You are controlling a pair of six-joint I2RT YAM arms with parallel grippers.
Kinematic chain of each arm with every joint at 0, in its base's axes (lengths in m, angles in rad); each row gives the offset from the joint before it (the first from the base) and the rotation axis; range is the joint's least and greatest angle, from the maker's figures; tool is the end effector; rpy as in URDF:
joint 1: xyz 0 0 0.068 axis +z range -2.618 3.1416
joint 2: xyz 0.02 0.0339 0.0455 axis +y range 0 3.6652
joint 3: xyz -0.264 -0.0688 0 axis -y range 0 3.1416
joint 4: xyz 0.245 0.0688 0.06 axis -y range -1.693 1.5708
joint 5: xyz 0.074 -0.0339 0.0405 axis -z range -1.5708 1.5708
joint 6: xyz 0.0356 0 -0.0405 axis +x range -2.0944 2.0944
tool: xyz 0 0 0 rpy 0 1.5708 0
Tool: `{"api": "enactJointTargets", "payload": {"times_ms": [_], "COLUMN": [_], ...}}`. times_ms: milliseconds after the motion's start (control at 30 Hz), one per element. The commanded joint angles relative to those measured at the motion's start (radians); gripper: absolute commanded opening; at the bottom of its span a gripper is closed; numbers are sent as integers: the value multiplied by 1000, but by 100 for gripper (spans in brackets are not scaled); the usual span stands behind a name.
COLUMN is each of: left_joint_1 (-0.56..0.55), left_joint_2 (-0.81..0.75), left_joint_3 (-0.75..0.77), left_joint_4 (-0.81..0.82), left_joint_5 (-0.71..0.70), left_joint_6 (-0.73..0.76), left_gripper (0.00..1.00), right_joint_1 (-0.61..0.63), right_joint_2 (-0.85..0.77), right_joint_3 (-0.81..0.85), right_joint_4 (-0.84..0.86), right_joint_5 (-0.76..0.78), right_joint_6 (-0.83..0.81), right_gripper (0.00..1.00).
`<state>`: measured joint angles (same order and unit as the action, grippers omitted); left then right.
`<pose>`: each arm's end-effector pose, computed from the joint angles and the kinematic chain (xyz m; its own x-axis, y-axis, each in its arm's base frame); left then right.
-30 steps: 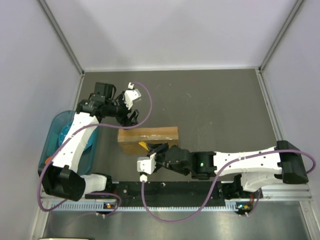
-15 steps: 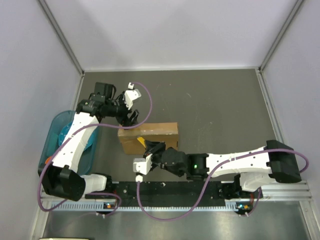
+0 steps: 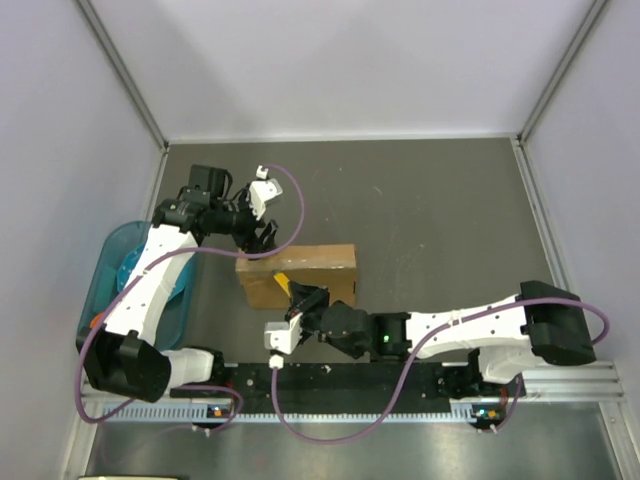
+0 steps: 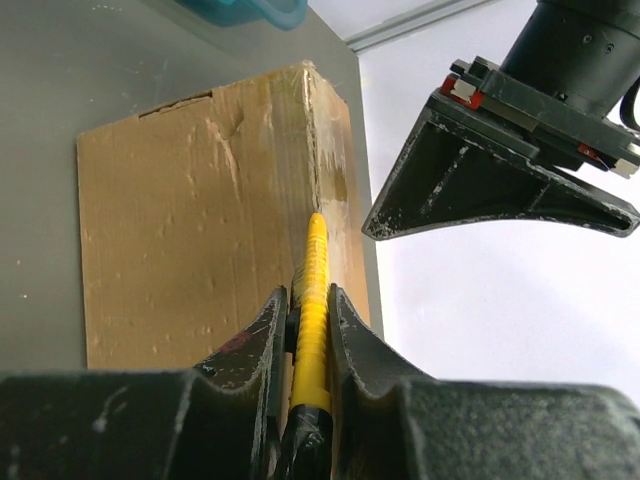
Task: Unpack the express box
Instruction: Cut the express box at the center of the board.
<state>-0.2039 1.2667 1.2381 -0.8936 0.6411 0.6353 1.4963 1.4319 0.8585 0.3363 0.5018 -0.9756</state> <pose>0.2400 -0.0714 0.3366 -0.3219 0.5522 -0.7690 0.8785 0.4771 -0.0252 0.0412 0.3219 0.2677 0.6853 -0.5714 -0.4514 -0.4852 0.1040 -0.8682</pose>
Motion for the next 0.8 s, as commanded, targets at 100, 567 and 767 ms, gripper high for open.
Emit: {"api": "enactJointTargets", "payload": {"times_ms": [100, 567, 767], "left_joint_1": [3, 1, 3], "left_joint_2": [-23, -1, -10], "left_joint_3": [40, 24, -17], "left_joint_4": [-16, 12, 24], "left_joint_5": [66, 83, 66], "left_joint_6": [14, -14, -14], "left_gripper": [83, 80, 78], "right_joint_1": [13, 33, 33], "right_joint_2": [73, 157, 228], "right_joint_3": [-44, 19, 85], "right_joint_4": [-141, -290, -255], "right_joint_5": [-31, -48, -62], "right_joint_6": [23, -52, -90], "right_gripper": [0, 0, 0]}}
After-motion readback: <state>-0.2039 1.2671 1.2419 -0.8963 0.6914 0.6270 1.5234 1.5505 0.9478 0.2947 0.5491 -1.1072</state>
